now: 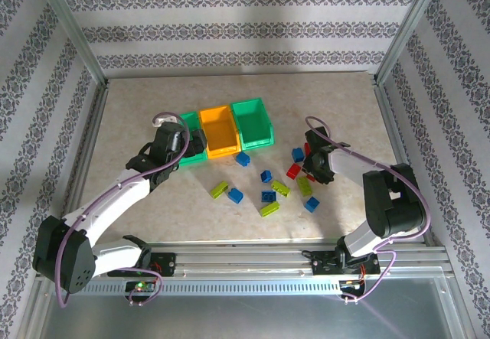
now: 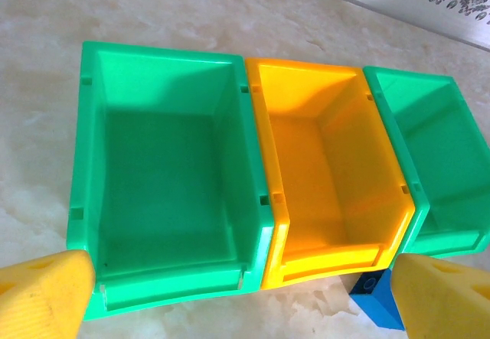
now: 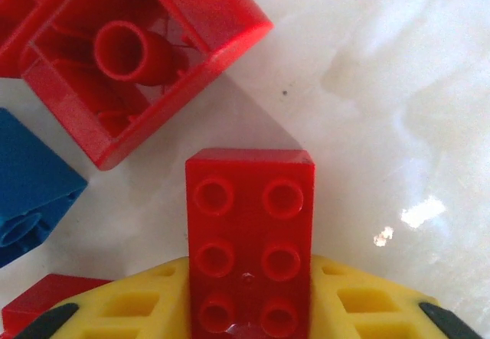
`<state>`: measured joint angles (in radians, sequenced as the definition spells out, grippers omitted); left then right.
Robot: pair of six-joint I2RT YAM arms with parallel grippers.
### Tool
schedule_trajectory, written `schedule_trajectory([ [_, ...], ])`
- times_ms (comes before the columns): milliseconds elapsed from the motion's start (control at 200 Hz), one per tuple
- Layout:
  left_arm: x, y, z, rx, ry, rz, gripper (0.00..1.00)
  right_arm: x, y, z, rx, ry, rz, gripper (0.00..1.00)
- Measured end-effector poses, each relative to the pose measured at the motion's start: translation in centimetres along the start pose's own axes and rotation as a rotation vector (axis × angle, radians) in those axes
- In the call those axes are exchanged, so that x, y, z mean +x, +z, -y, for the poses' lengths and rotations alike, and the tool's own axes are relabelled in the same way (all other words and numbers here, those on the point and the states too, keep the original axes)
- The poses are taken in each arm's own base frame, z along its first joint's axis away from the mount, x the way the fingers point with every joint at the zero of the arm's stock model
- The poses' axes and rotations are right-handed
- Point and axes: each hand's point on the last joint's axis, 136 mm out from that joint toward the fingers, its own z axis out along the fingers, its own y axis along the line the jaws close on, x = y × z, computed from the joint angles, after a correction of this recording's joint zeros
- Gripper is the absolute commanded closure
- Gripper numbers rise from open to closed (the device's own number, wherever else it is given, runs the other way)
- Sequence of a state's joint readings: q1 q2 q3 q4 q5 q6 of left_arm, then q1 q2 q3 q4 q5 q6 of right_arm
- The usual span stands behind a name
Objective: Sort the legos into containers by color
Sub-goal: Pick up the lego from the middle-right of the table, then place the lego in the container.
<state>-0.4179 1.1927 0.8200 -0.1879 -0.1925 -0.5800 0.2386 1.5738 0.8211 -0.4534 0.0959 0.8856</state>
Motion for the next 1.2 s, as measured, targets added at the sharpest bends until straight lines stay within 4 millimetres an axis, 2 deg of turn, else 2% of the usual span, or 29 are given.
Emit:
schedule_trajectory([
  [215, 0.0, 0.0, 0.1, 0.004, 0.000, -0.002, 0.00, 0.4, -0.7, -0.2, 0.022, -0.033, 0.001, 0.81],
  [340, 0.1, 0.0, 0.2, 0.010, 0.000, -0.007, 0.00, -0.1, -2.5, -1.0, 0.008, -0.072, 0.039, 0.87],
  [455, 0.3, 0.1, 0.3, 0.016, 0.000, -0.013, 0.00, -0.9, -4.8, -3.0, -0.047, -0.119, 0.101, 0.88],
  [635, 0.5, 0.2, 0.4, 0.021, 0.001, -0.024, 0.00, -1.7, -8.3, -8.0, -0.143, -0.238, 0.181, 0.90],
  [735, 0.5, 0.3, 0.4, 0.021, 0.001, -0.025, 0.00, -1.9, -10.2, -12.0, -0.208, -0.321, 0.216, 0.90],
  [809, 0.5, 0.3, 0.4, 0.023, 0.002, -0.026, 0.00, -2.0, -10.9, -14.8, -0.241, -0.378, 0.231, 0.90],
  [984, 0.6, 0.3, 0.4, 0.024, 0.002, -0.027, 0.00, -1.7, -10.4, -20.8, -0.276, -0.523, 0.239, 0.88],
  [1094, 0.7, 0.3, 0.4, 0.025, 0.003, -0.031, 0.00, -1.8, -9.3, -23.6, -0.276, -0.587, 0.235, 0.87],
  [1204, 1.2, 0.3, 0.3, 0.026, 0.004, -0.042, 0.00, -2.0, -7.7, -25.7, -0.269, -0.631, 0.221, 0.87],
])
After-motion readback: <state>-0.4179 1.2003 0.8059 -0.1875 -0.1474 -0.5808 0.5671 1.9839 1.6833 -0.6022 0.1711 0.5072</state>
